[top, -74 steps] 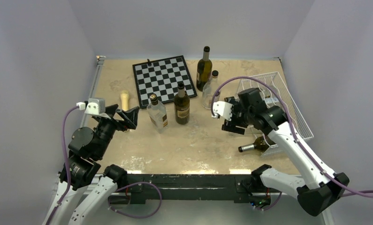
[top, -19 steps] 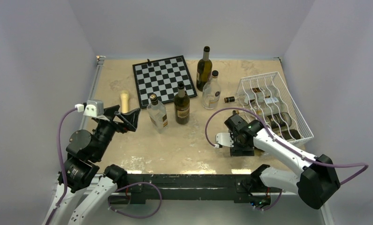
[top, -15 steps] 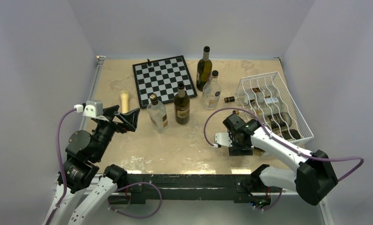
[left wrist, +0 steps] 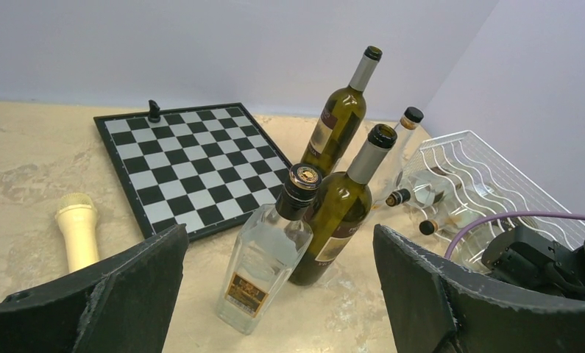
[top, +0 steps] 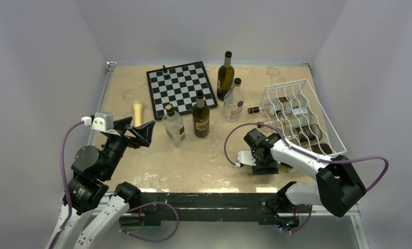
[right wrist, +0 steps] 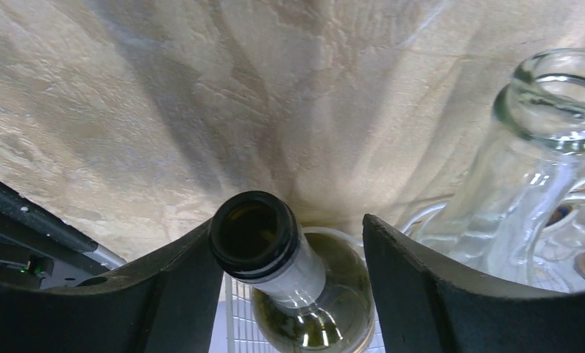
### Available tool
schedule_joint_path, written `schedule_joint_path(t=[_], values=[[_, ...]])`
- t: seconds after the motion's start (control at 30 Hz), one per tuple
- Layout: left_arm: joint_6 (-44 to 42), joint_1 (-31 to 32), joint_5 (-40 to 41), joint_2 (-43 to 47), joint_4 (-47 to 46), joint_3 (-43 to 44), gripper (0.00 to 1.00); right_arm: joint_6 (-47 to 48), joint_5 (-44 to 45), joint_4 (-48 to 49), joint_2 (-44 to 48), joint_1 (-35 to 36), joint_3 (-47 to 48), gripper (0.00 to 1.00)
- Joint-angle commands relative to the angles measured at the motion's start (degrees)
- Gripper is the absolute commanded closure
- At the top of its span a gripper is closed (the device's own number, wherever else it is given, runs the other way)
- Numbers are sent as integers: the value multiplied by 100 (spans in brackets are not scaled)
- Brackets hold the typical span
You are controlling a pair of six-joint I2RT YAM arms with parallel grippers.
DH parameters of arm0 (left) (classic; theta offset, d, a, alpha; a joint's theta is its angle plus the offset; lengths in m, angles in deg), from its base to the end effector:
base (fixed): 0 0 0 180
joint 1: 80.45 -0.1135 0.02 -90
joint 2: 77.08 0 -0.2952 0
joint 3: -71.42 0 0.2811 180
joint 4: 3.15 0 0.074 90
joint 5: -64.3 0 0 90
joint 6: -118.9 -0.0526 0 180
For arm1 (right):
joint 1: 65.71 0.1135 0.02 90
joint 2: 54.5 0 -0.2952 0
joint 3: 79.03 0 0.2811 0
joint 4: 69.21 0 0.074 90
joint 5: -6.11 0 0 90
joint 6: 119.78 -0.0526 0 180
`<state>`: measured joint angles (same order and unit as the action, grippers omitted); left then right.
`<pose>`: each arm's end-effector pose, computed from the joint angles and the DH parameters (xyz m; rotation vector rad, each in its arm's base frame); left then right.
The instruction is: Take the wine bottle off the wine rack
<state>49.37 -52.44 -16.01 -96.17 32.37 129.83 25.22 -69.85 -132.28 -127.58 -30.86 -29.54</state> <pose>0.0784 -0.0317 0.3965 -0.0375 1.5300 -0.5509 0.1706 0.1032 0.1586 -2.1832 2.2047 -0.3920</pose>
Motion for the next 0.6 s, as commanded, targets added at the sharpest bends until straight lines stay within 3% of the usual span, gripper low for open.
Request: schedule_joint_path(t=[0.0, 0.27, 0.57], values=[[1, 70, 109, 85, -228, 28, 0, -32, -17, 128, 56, -84, -63, 31], [-8, 98, 138, 107, -223, 28, 0, -186, 7, -52, -255, -349, 158, 40], [-8, 126, 146, 124, -228, 31, 0, -316, -103, -665, -183, -347, 549, 73]])
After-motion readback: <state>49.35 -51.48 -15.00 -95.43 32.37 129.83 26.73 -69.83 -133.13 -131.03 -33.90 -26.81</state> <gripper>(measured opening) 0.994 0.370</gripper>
